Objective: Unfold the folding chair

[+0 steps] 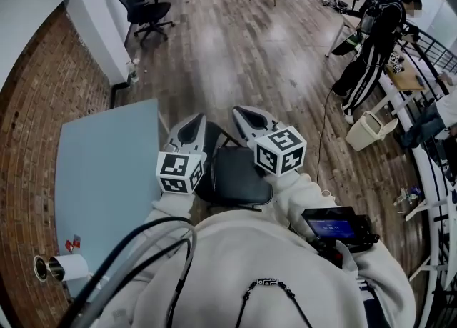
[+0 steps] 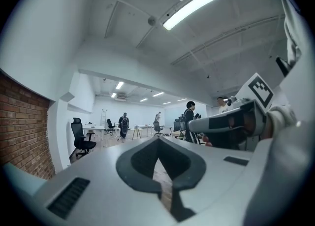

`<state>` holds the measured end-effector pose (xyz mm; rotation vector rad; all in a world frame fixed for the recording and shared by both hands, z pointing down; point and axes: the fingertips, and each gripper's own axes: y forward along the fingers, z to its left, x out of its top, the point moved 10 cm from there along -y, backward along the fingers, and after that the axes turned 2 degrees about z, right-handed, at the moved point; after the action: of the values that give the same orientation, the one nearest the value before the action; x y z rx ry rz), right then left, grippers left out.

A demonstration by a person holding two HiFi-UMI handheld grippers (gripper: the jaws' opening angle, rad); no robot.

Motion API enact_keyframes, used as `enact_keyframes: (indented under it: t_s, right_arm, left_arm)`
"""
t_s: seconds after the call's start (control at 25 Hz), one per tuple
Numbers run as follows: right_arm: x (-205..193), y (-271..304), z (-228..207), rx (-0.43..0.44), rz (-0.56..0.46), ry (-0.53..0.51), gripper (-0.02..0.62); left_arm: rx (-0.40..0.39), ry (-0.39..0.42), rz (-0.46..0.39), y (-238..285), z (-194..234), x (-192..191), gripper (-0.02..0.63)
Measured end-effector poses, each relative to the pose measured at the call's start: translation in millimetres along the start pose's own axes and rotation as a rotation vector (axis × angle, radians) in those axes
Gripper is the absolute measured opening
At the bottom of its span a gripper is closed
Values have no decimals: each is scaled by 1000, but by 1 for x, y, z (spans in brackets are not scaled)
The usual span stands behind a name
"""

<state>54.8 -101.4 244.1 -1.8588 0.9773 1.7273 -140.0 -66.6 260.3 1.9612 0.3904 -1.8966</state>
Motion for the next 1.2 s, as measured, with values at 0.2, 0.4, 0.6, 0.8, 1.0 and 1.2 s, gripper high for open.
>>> enact_keyframes:
  t_s: [0.2,0.4,0.6,0.8,1.0,1.2]
  right_arm:
    - [1,1,3,3,2,2,6]
    - [2,5,11,16,8,-23,6]
    - [1,4,9,24,-3,14,6]
    - [1,3,5,8,-1,42,8]
    - [1,6,4,10,-9,39,8]
    - [2,7,4,12,0,13,6]
  left_arm:
    - [-2,3,3,-4,3,0,4]
    - [-1,4,3,-10,8,-1,4]
    - [-2,1,10,-13,10,-3,4]
    - [2,-3,9,-15,11,-2,5]
    - [2,-8,5,-14,13,-4,4]
    - [3,-11,8,-11,13,-5,4]
